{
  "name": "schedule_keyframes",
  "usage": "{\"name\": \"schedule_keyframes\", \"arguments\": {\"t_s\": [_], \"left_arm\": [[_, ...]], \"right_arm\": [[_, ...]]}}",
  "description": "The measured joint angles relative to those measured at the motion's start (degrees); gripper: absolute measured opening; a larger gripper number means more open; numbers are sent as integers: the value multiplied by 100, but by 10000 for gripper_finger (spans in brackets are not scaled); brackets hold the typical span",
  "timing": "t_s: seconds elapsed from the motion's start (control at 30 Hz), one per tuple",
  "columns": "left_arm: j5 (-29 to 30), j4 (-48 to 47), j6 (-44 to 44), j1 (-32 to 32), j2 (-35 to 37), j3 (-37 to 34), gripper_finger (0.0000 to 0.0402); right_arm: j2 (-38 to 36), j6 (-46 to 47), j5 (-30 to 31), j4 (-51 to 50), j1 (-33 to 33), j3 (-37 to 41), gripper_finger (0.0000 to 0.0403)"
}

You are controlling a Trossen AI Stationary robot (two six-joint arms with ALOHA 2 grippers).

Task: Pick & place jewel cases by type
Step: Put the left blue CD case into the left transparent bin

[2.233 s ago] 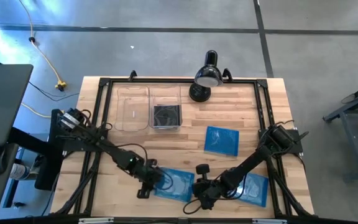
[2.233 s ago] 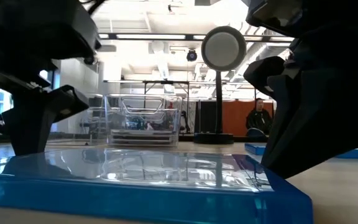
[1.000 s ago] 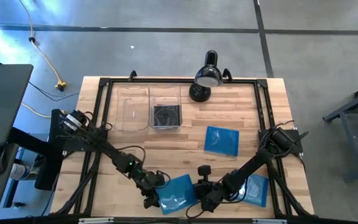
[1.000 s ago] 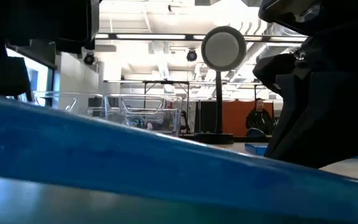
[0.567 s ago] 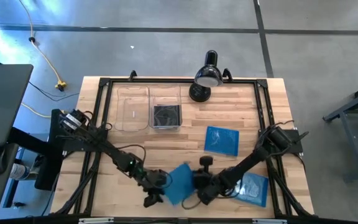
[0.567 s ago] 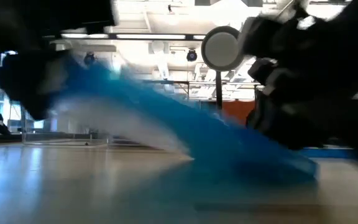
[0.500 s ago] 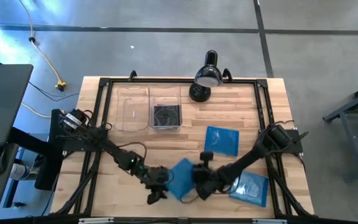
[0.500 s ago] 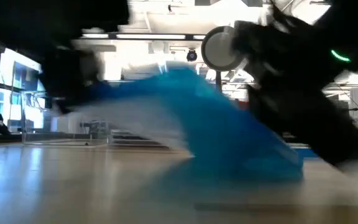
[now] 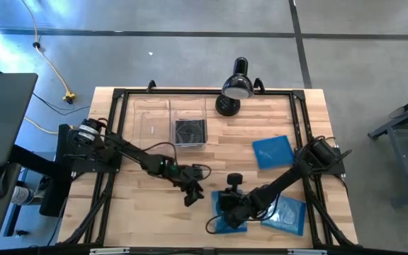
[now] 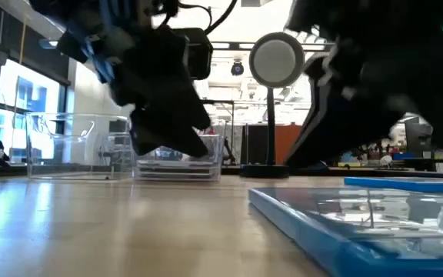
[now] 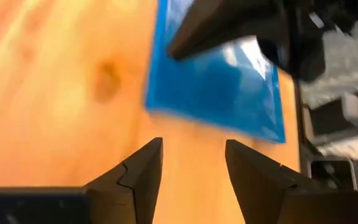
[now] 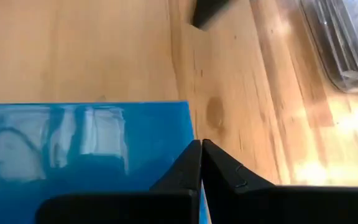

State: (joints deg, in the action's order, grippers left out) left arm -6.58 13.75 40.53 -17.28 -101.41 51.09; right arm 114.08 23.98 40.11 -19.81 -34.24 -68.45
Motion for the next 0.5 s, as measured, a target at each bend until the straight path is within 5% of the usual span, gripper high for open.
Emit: {"name": "schedule_keyframes", "arguments": {"t_s": [0.17, 0.3, 0.4, 0.5], "left_arm": [[-382, -206, -14, -28, 0, -7, 152], [-428, -117, -91, -279, 0, -7, 147], [66, -128, -294, -628, 2, -9, 147], [889, -106, -824, -917, 2, -9, 146]], "right_arm": [[-618, 479, -177, -731, -53, -4, 0], [-1359, 1968, -638, -1544, -270, -12, 0], [-1796, 2699, -1304, -1957, -521, -13, 0], [-1893, 2642, -1267, -2151, -936, -15, 0]]}}
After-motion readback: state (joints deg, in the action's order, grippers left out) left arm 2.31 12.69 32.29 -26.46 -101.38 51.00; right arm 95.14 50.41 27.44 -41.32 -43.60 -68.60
